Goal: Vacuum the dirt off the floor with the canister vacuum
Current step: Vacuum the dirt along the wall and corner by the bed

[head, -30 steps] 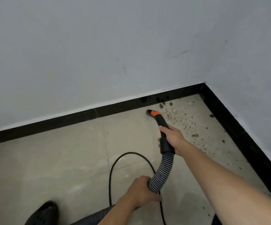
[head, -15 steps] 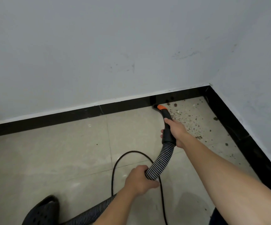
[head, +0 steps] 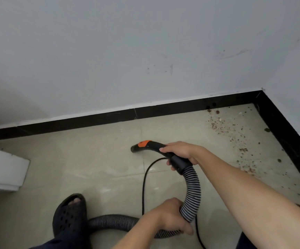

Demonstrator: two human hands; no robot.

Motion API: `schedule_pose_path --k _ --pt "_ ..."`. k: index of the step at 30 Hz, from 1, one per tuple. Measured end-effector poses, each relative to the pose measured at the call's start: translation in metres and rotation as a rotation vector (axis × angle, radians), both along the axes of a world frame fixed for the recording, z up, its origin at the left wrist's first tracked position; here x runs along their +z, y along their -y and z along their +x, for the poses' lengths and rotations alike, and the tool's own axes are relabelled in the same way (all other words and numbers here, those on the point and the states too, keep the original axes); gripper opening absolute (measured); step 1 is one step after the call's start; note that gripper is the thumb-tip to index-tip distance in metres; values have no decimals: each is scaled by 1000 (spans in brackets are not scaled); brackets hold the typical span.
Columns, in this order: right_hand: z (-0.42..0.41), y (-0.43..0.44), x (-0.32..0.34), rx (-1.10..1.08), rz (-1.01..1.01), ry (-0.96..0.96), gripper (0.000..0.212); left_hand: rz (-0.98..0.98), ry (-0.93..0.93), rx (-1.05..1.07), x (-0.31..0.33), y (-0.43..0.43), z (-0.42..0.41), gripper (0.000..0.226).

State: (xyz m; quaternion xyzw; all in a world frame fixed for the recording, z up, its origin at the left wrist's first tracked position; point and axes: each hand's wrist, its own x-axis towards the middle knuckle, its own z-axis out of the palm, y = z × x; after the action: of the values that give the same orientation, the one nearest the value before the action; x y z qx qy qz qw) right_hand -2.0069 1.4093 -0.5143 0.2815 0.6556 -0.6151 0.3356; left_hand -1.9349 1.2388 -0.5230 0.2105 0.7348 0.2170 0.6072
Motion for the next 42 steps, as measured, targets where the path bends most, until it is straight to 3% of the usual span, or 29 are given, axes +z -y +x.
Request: schedule_pose_path --k 7,15,22,27,35,42 --pt "-5 15 2 -81 2 -23 44 -55 -173 -1 3 26 -10 38" --pt "62 35 -43 -1024 -120 -145 17 -269 -516 -277 7 59 -63 37" --pt "84 40 -34 -1551 -154 -116 29 -297 -681 -494 41 20 -108 36" --pt "76 -19 -20 -1587 -267 -111 39 -221 -715 -650 67 -49 -132 40" --pt "52 -69 -23 -1526 -299 -149 34 -188 -693 -1009 58 -104 -161 52" --pt "9 -76 -28 -1514 -243 -199 39 -92 -659 -1004 36 -107 -211 40"
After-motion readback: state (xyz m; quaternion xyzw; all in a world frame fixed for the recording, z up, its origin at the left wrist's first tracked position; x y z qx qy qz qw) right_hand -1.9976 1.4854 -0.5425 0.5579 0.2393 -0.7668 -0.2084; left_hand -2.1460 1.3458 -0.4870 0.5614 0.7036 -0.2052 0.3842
